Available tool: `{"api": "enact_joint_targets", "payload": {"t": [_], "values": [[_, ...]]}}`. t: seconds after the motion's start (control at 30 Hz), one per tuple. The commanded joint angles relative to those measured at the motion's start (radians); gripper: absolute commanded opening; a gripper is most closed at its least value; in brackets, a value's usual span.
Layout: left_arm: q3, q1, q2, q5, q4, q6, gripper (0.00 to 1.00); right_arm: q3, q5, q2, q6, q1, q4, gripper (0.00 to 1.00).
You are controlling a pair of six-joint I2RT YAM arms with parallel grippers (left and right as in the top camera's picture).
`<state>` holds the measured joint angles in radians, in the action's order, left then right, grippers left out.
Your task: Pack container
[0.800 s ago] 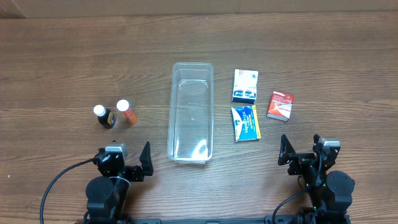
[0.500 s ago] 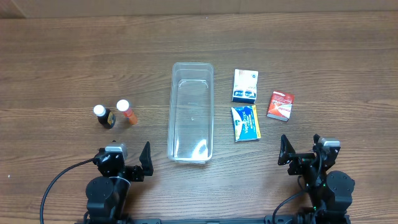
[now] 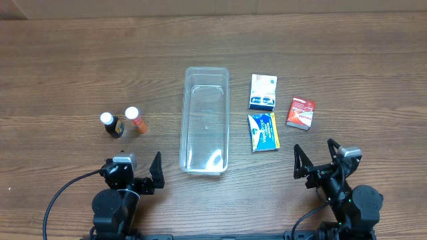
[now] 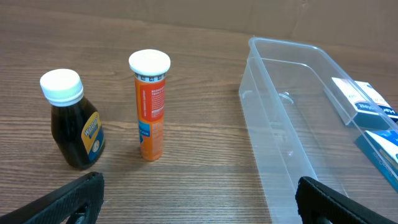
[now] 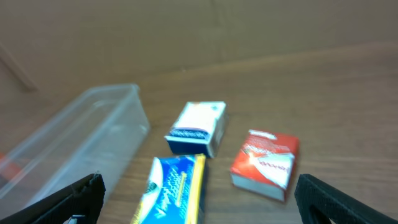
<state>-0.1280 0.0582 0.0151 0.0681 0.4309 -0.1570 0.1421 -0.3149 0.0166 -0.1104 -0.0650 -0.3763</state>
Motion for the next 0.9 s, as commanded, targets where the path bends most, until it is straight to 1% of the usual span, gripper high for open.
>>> {"api": "enact_joint_targets", "payload": {"t": [0.0, 0.07, 0.13, 0.2, 0.27, 0.3, 0.33, 0.37, 0.4, 0.47, 0.5, 0.63, 0.7, 0.73, 0.87], "values": [[0.003, -0.005, -0.01, 0.003, -0.002, -0.007, 1.0, 0.104, -0.053, 0.005, -0.084, 0.002, 0.038, 1.0], [0.003, -0.005, -0.01, 0.003, -0.002, -0.007, 1.0, 0.204, -0.048, 0.06, -0.084, 0.002, 0.016, 1.0], [0.003, -0.005, -0.01, 0.003, -0.002, -0.007, 1.0, 0.33, -0.016, 0.165, -0.084, 0.002, -0.047, 1.0], [0.003, -0.005, -0.01, 0.003, -0.001, -0.007, 1.0, 0.485, 0.026, 0.311, -0.084, 0.002, -0.146, 1.0], [0.003, -0.005, -0.01, 0.003, -0.001, -0.007, 1.0, 0.701, 0.043, 0.51, -0.084, 0.002, -0.281, 1.0], [0.003, -0.005, -0.01, 0.003, -0.001, -0.007, 1.0, 0.843, 0.003, 0.629, -0.084, 0.005, -0.362, 1.0], [0.003, -0.005, -0.01, 0.003, -0.001, -0.007, 1.0, 0.934, -0.055, 0.7, -0.084, 0.005, -0.414, 1.0], [0.003, -0.005, -0.01, 0.003, -0.001, -0.007, 1.0, 1.058, -0.152, 0.797, -0.085, 0.005, -0.469, 1.0], [0.003, -0.005, -0.01, 0.003, -0.001, -0.007, 1.0, 1.118, -0.211, 0.853, -0.084, 0.005, -0.497, 1.0], [0.003, -0.005, -0.01, 0.003, -0.001, -0.007, 1.0, 1.196, -0.267, 0.952, -0.084, 0.005, -0.486, 1.0], [0.003, -0.005, -0.01, 0.003, -0.001, -0.007, 1.0, 1.234, -0.262, 1.009, -0.084, 0.005, -0.481, 1.0], [0.003, -0.005, -0.01, 0.003, -0.001, -0.007, 1.0, 1.369, -0.152, 1.231, -0.127, 0.022, -0.524, 1.0], [0.003, -0.005, -0.01, 0.003, -0.001, -0.007, 1.0, 1.449, -0.055, 1.371, -0.131, 0.079, -0.573, 1.0], [0.003, -0.005, -0.01, 0.003, -0.001, -0.007, 1.0, 1.494, 0.027, 1.461, -0.131, 0.129, -0.602, 1.0], [0.003, -0.005, -0.01, 0.003, -0.001, -0.007, 1.0, 1.527, 0.225, 1.657, -0.13, 0.254, -0.614, 1.0]]}}
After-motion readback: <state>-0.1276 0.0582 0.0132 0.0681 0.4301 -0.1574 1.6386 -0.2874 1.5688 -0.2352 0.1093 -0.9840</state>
